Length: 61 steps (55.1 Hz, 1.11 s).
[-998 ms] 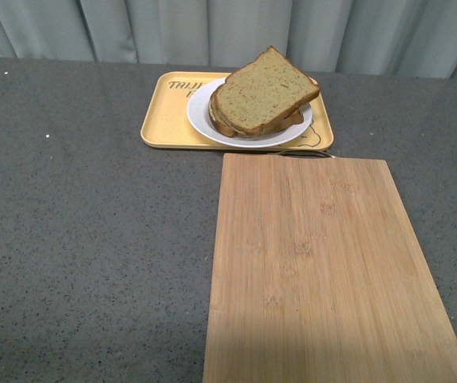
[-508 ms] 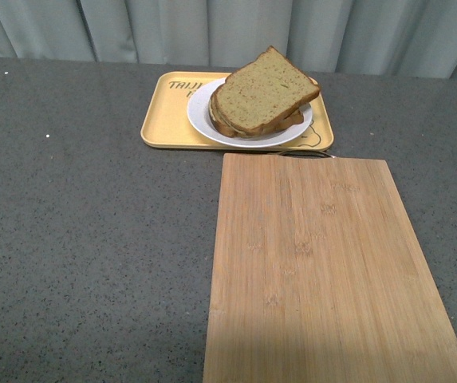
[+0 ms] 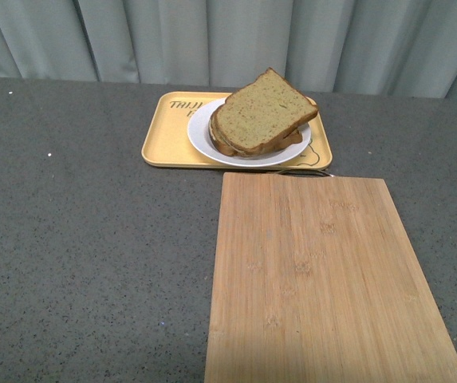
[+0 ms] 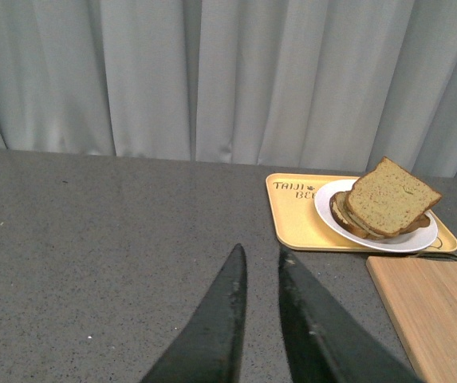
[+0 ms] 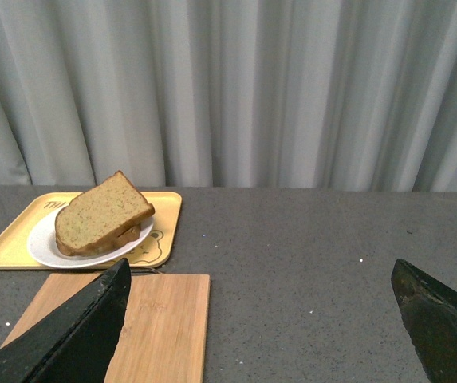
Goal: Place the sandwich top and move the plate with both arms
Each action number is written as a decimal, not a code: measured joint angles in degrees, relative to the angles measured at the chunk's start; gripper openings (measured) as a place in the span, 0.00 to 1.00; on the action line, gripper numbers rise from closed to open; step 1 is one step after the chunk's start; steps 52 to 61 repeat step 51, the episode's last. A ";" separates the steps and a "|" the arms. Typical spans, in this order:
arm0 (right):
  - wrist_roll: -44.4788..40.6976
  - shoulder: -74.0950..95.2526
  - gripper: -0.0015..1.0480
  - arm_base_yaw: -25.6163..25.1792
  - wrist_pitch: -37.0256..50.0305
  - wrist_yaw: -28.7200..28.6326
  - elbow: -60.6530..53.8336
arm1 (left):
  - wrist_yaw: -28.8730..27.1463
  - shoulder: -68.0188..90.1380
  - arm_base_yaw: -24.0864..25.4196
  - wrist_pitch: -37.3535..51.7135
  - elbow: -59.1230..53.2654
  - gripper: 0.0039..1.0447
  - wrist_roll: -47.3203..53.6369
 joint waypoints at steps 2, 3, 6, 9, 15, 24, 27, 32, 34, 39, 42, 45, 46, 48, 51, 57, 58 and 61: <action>0.00 0.00 0.91 0.00 0.00 0.00 0.00 | 0.00 0.00 0.00 0.00 0.00 0.25 0.00; 0.00 0.00 0.91 0.00 0.00 0.00 0.00 | 0.00 0.00 0.00 0.00 0.00 0.29 0.00; 0.00 0.00 0.91 0.00 0.00 0.00 0.00 | 0.00 0.00 0.00 0.00 0.00 0.37 0.00; 0.00 0.00 0.91 0.00 0.00 0.02 0.00 | 0.00 0.00 0.00 0.00 0.00 0.46 0.00; 0.00 0.00 0.91 0.00 0.00 0.02 0.00 | 0.00 0.00 0.00 0.00 0.00 0.70 0.00; 0.00 0.00 0.91 0.00 0.00 0.00 0.00 | 0.00 0.00 0.00 0.00 0.00 0.95 0.07; 0.02 0.00 0.91 0.00 0.00 0.02 0.00 | 0.00 0.00 0.00 0.00 0.00 0.93 0.04; 0.00 0.00 0.91 0.00 0.00 0.02 0.00 | 0.00 0.00 0.00 0.00 0.00 0.94 0.04; 0.00 0.00 0.91 0.00 0.00 0.00 0.00 | 0.00 0.00 0.00 0.00 0.00 0.94 0.04; 0.00 0.00 0.91 0.00 0.00 0.00 0.00 | 0.00 0.00 0.00 0.00 0.00 0.94 0.04; 0.00 0.00 0.91 0.00 0.00 0.02 0.00 | 0.00 0.00 0.00 0.00 0.00 0.94 0.04; 0.02 0.00 0.91 0.00 0.00 0.00 0.00 | 0.00 0.00 0.00 0.00 0.00 0.94 0.04; 0.00 0.00 0.91 0.00 0.00 0.00 0.00 | 0.00 0.00 0.00 0.00 0.00 0.94 0.04; 0.00 0.00 0.91 0.00 0.00 0.00 0.00 | 0.00 0.00 0.00 0.00 0.00 0.94 0.04; 0.00 0.00 0.91 0.00 0.00 0.02 0.00 | 0.00 0.00 0.00 0.00 0.00 0.94 0.04; 0.00 0.00 0.91 0.00 0.00 0.02 0.00 | 0.00 0.00 0.00 0.00 0.00 0.94 0.04; 0.00 0.00 0.91 0.00 0.00 0.02 0.00 | 0.00 0.00 0.00 0.00 0.00 0.94 0.04; 0.00 0.00 0.91 0.00 0.00 0.02 0.00 | 0.00 0.00 0.00 0.00 0.00 0.94 0.04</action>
